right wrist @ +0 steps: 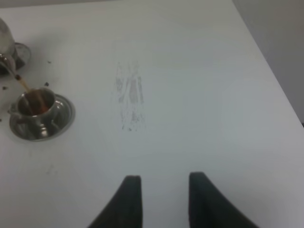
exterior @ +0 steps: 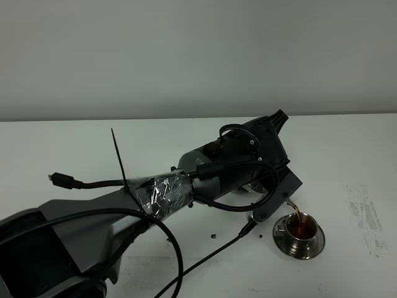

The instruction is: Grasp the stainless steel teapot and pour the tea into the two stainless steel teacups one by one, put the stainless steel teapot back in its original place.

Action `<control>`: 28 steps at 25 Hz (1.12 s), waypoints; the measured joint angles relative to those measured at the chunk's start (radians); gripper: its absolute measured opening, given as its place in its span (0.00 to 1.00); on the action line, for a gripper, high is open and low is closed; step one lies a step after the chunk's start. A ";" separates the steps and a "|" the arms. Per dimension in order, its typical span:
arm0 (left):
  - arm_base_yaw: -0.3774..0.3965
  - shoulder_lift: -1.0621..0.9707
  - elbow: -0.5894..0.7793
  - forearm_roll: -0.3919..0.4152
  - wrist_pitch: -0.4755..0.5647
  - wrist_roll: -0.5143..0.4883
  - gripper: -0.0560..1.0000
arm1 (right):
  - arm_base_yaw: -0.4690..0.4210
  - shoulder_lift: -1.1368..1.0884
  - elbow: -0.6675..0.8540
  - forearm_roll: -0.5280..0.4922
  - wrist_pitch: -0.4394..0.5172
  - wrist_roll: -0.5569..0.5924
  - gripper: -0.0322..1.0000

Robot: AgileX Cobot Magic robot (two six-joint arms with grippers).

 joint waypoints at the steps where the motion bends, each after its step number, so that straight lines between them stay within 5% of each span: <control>1: 0.000 0.000 0.000 0.003 0.000 0.000 0.25 | 0.000 0.000 0.000 0.000 0.000 0.000 0.26; 28: -0.007 0.000 0.000 0.045 -0.027 0.002 0.25 | 0.000 0.000 0.000 0.000 0.000 0.000 0.26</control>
